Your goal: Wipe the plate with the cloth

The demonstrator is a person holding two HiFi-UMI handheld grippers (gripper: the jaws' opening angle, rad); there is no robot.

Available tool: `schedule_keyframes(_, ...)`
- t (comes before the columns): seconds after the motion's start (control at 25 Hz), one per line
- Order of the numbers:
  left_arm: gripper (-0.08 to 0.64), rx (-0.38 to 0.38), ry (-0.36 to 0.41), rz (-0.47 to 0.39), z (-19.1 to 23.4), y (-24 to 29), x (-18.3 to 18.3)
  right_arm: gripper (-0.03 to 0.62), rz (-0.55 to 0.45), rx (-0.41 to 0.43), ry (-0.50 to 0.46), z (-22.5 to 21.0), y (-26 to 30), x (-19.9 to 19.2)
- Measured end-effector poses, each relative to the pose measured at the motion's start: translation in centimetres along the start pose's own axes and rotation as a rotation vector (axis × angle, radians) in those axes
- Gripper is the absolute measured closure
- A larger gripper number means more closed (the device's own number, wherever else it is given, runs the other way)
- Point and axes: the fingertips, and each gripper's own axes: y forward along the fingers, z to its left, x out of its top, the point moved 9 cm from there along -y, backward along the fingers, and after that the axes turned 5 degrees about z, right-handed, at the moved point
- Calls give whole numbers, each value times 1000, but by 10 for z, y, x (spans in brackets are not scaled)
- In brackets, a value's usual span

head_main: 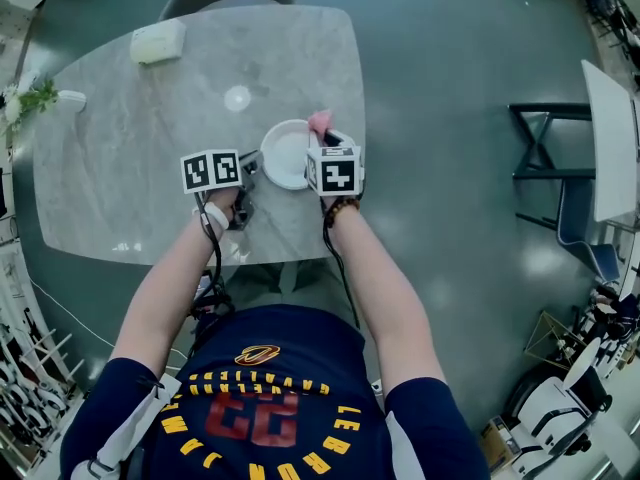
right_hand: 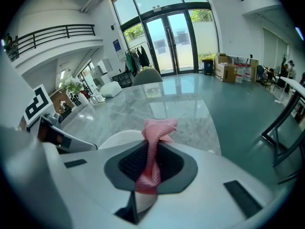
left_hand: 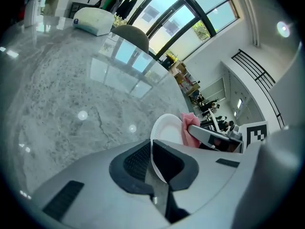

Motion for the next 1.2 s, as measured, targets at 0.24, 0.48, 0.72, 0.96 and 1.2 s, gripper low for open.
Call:
schedule_keyframes(0.24,543,2,-15,-11,-1,2,0,552,-3,-52,36,-25,-13,-7)
schedule_keyframes(0.48,543,1,-17,-16,-6,4,-1,552,-76,-35,57,-16,-34,3)
schedule_keyframes(0.72,541,-3,4,-11,-7,4,-2,552,-62,58,-4,30,-26,7)
schedule_keyframes(0.96,541,-24,12,-27,-6,5,-2,552,-6,141,-75,71,-1,4)
schedule_keyframes(1.2,541,-55,17,-29,-4,5,-4,552,62,141,-154,89,24,-3)
